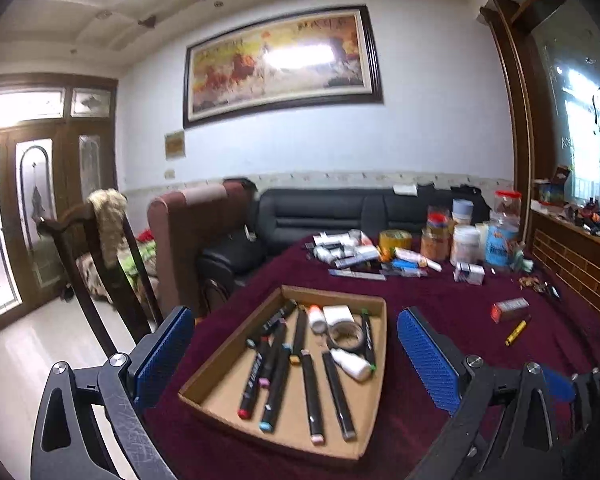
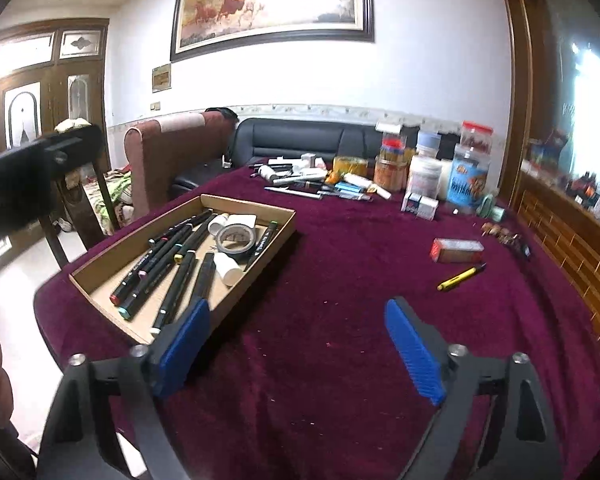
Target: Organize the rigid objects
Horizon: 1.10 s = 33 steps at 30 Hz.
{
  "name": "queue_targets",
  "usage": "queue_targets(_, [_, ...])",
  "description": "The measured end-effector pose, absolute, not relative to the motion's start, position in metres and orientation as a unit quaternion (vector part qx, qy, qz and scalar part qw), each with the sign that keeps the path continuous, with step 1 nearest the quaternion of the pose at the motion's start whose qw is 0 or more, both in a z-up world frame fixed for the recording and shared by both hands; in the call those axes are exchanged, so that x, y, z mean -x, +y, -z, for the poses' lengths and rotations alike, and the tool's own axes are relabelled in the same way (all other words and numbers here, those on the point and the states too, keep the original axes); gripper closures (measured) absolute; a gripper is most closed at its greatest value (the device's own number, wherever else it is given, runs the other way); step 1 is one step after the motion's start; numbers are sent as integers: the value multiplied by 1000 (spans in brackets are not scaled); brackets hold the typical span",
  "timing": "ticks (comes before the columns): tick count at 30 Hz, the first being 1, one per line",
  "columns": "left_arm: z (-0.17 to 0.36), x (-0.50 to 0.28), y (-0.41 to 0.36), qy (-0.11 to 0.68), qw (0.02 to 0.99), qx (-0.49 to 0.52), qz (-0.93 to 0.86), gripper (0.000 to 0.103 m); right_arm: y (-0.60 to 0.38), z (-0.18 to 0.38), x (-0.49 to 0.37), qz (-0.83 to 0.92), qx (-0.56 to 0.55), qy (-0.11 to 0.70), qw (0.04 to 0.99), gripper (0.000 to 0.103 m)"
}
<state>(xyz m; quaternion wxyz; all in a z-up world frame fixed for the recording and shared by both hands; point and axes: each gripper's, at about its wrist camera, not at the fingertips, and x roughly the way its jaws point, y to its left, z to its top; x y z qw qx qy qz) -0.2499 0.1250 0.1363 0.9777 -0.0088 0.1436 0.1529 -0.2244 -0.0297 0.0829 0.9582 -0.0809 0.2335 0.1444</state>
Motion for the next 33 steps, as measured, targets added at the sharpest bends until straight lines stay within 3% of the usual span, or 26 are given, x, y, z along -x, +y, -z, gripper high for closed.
queue_targets(20, [-70,187,149,321,935,53,-138,0,-11,-55,180,-134,124,296,938,5])
queue_targets(33, [-68,173,170,349,924,72,-137,0,12,-58,153,-137,139,328,925,5])
